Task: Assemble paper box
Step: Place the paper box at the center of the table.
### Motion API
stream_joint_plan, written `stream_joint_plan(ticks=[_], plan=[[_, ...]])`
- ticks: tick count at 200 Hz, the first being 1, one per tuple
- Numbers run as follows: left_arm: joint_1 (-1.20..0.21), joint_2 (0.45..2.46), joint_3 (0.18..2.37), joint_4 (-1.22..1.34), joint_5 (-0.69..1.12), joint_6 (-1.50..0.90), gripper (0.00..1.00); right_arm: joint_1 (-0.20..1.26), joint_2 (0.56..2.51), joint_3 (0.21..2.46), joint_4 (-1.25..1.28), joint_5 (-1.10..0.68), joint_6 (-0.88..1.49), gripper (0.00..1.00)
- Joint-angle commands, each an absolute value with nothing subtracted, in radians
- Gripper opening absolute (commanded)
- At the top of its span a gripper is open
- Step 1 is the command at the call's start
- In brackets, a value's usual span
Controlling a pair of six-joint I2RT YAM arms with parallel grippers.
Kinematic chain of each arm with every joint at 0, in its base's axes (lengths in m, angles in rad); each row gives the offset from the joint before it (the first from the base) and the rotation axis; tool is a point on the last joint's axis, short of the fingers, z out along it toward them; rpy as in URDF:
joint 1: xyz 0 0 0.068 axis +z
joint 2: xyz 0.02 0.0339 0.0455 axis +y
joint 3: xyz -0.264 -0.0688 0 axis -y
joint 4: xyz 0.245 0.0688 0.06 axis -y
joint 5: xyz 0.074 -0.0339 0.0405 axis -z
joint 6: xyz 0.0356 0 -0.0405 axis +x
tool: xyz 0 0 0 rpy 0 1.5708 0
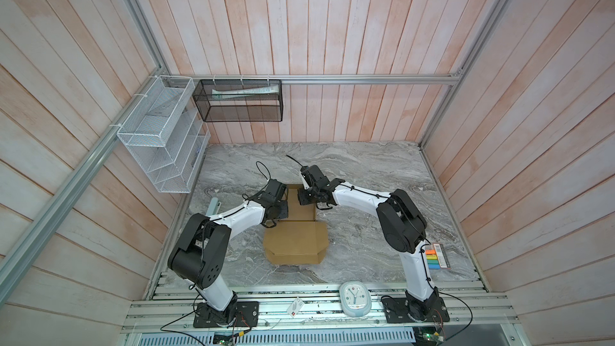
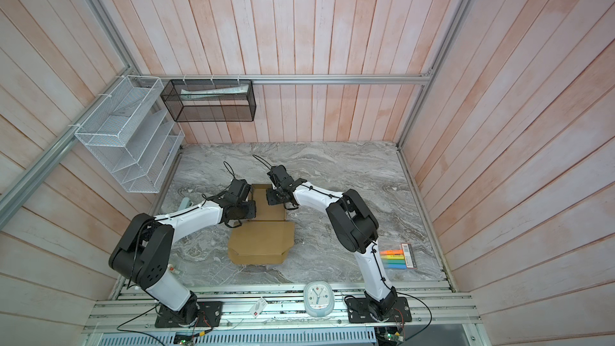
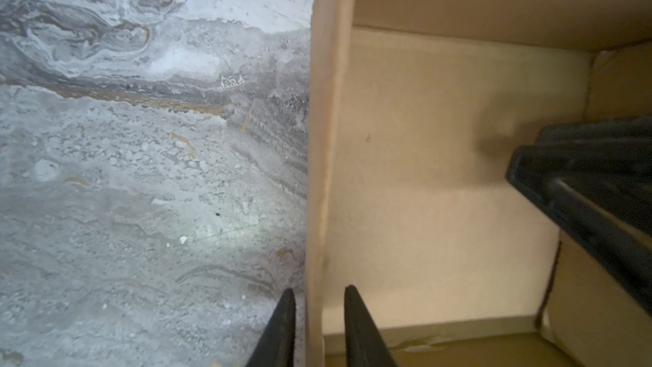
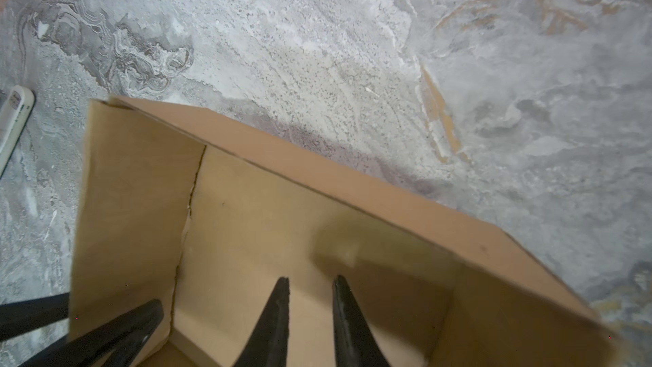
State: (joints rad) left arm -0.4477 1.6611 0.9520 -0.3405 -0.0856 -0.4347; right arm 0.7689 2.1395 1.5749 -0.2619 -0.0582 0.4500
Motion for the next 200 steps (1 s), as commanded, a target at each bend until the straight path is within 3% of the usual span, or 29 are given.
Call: stream_joint_plan(ticks=[1,94,153,200], plan=[[-0.443,1.65,0.99,-0.361,-0.097,-0.427,0.31,0.761,2.169,1.595,-0.268,-0.064,0.462,0.24],[-0.443,1.501,1.049,-0.419,-0.18,-0.438,0.41,0.755,2.194,1.593,-0.267,-0.078,0.469,0.24],[-0.442,1.318,1.051,-0.46,-0.227,-0.439,0.41,0.747,2.186,1.58,-0.255,-0.093,0.467,0.24],[-0.442,1.16,1.011,-0.476,-0.233,-0.438,0.46,0.747,2.153,1.568,-0.249,-0.098,0.457,0.24]])
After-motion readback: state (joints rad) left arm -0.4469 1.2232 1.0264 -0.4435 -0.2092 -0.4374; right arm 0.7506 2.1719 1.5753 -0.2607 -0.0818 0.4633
